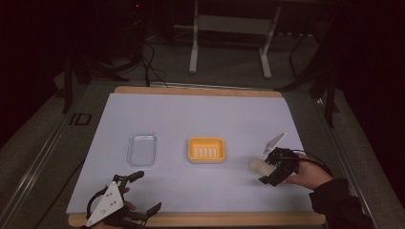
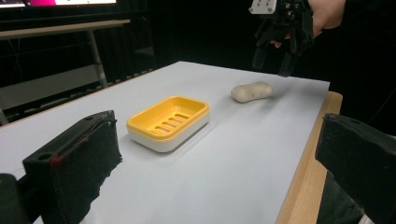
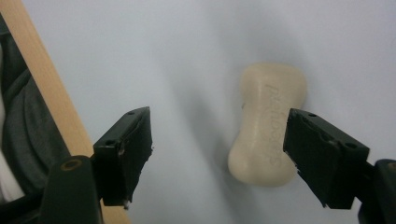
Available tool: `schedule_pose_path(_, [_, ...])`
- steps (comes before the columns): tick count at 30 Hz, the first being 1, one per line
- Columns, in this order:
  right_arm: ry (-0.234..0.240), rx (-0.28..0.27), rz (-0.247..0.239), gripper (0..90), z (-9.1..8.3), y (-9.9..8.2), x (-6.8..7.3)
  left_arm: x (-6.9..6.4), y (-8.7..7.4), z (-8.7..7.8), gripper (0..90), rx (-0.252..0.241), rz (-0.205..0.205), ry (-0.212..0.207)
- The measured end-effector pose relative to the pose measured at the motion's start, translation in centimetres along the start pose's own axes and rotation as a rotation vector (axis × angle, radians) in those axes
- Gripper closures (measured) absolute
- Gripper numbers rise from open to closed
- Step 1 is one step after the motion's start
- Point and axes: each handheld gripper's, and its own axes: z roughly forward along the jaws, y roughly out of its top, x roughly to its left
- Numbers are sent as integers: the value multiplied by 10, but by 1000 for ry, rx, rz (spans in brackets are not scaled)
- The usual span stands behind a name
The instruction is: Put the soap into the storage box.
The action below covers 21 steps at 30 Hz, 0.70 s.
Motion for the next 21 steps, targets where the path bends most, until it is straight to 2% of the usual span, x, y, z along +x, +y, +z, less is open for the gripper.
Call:
schedule_pose_path(4, [-3,-26,3,246,1,-3,-4,0,0,1,1,1,0,0])
schedule_pose_path(6, [-8,-68,-4,247,1,-5,-7,0,0,1,0,1,-1,-1])
schedule_pose_path(7, [-8,-68,-4,247,1,-5,-7,0,0,1,0,3,3,-1])
schedule_pose_path(9, [-16,-101,-19,268,1,-6,-8,0,0,1,0,2,2,-1])
schedule_pose_path(11, [-14,-126,-12,270,2,-8,-11,0,0,1,1,2,1,0])
schedule_pose_path(21, [-21,-163,59,281,17,-17,-22,0,0,0,1,0,-1,-2])
